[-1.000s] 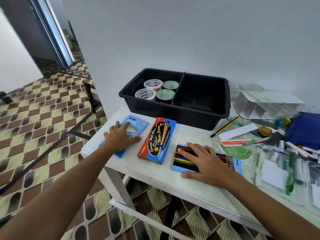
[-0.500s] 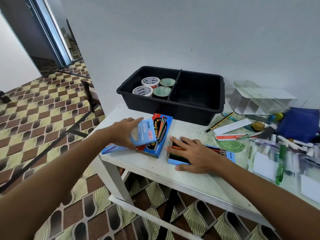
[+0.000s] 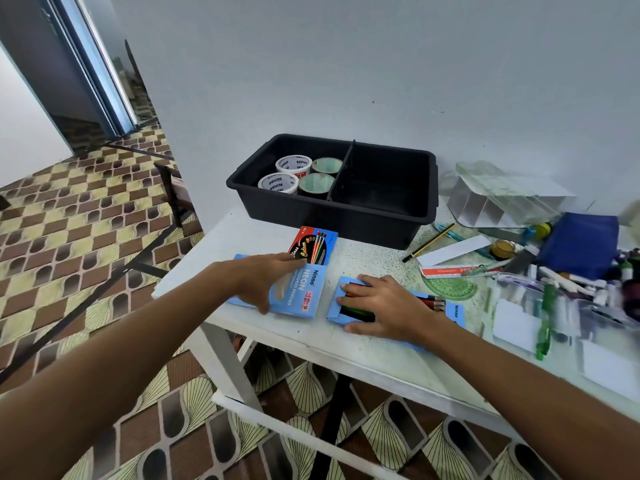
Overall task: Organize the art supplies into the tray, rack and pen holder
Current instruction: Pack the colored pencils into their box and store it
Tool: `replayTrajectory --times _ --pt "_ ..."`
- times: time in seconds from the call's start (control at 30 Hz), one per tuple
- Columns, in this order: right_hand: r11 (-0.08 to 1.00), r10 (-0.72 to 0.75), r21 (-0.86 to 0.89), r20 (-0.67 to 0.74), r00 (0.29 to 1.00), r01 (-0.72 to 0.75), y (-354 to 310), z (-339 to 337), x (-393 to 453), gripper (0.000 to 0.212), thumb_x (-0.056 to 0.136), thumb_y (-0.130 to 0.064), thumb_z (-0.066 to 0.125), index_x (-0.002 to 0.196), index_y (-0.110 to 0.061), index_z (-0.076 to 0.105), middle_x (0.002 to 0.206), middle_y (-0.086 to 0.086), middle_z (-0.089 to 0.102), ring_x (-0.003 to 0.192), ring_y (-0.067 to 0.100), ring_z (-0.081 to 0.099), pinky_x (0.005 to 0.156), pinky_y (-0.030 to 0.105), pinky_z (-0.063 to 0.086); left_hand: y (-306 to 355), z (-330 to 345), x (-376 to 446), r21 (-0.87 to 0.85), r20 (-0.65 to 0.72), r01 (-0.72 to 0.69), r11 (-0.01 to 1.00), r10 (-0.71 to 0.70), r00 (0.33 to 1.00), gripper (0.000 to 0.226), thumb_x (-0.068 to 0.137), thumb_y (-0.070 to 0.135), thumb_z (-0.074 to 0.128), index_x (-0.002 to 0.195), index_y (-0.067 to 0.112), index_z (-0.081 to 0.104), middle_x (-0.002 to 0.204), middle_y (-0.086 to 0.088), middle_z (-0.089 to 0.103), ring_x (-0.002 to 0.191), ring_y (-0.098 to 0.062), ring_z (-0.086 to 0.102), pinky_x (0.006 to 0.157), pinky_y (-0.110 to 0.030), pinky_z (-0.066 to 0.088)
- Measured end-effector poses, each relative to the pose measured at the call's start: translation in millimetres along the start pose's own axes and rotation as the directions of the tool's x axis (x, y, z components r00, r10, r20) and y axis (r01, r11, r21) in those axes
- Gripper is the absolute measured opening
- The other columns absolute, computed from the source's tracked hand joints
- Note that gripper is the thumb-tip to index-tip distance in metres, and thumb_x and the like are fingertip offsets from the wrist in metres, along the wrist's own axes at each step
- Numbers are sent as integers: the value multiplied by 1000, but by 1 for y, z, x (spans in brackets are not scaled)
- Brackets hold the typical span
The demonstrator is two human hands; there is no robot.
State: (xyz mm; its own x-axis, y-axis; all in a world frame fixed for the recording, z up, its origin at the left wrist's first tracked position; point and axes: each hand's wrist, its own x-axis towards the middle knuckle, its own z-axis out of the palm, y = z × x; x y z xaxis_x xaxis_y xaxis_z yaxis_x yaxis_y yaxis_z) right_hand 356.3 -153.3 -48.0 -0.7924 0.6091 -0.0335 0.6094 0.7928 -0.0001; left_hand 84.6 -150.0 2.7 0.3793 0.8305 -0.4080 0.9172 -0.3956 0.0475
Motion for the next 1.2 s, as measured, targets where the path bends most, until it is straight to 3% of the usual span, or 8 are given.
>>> replayTrajectory --times 0.1,0.23,0.5,0.77,0.9,1.03,1.1,1.2 --pt "997 -63 -53 -174 983 55 -1 4 -3 54 88 -61 39 117 -26 67 128 -2 63 116 34 59 82 44 51 1 0 0 -9 3 -7 1000 7 1000 110 74 18 81 153 23 5 160 0 12 143 -23 23 113 -40 30" --pt "991 -133 -70 -271 953 118 -3 5 -2 50 88 -58 44 117 -23 67 128 0 63 119 35 57 85 45 50 1 0 2 -14 -2 -24 1000 24 1000 109 74 17 81 153 23 6 160 1 12 144 -23 21 115 -41 29" --pt "983 -177 -96 -332 927 154 -8 6 -1 52 91 -58 42 119 -22 66 129 2 62 120 35 56 86 45 49 7 -1 0 -12 -10 -60 998 60 998 108 75 17 80 153 24 6 160 0 11 145 -22 19 114 -38 26" --pt "992 -108 22 -390 914 126 -10 3 1 50 85 -59 50 109 -17 62 118 8 58 116 25 52 90 43 48 16 -2 -6 -37 -35 -49 998 48 998 106 75 20 80 153 23 9 159 1 14 145 -19 17 114 -34 24" --pt "987 11 151 -355 935 46 -17 -3 1 55 79 -65 54 104 -16 55 118 6 55 103 14 47 88 35 45 22 1 -6 -8 -52 -30 1000 29 998 106 74 25 81 153 24 10 159 0 15 145 -19 16 115 -35 23" --pt "949 138 307 -175 975 -79 -19 -9 -3 76 71 -66 68 123 -15 46 141 3 36 114 16 43 98 29 36 26 1 -5 27 -54 -24 999 26 998 104 74 28 81 152 23 12 158 -1 17 144 -20 18 114 -38 26" --pt "945 172 297 -93 981 -138 -17 -10 -4 94 65 -77 61 135 -18 37 150 1 26 127 18 35 109 33 28 26 1 -4 38 -45 -27 999 28 999 105 74 29 81 152 23 12 158 -2 18 144 -21 18 114 -41 27" --pt "960 231 157 12 973 -230 -6 -13 -9 114 59 -90 48 147 -22 23 151 0 27 136 20 29 116 41 18 24 2 -4 30 -41 -24 999 25 999 105 74 28 81 152 24 12 158 -2 18 144 -20 17 114 -41 26"
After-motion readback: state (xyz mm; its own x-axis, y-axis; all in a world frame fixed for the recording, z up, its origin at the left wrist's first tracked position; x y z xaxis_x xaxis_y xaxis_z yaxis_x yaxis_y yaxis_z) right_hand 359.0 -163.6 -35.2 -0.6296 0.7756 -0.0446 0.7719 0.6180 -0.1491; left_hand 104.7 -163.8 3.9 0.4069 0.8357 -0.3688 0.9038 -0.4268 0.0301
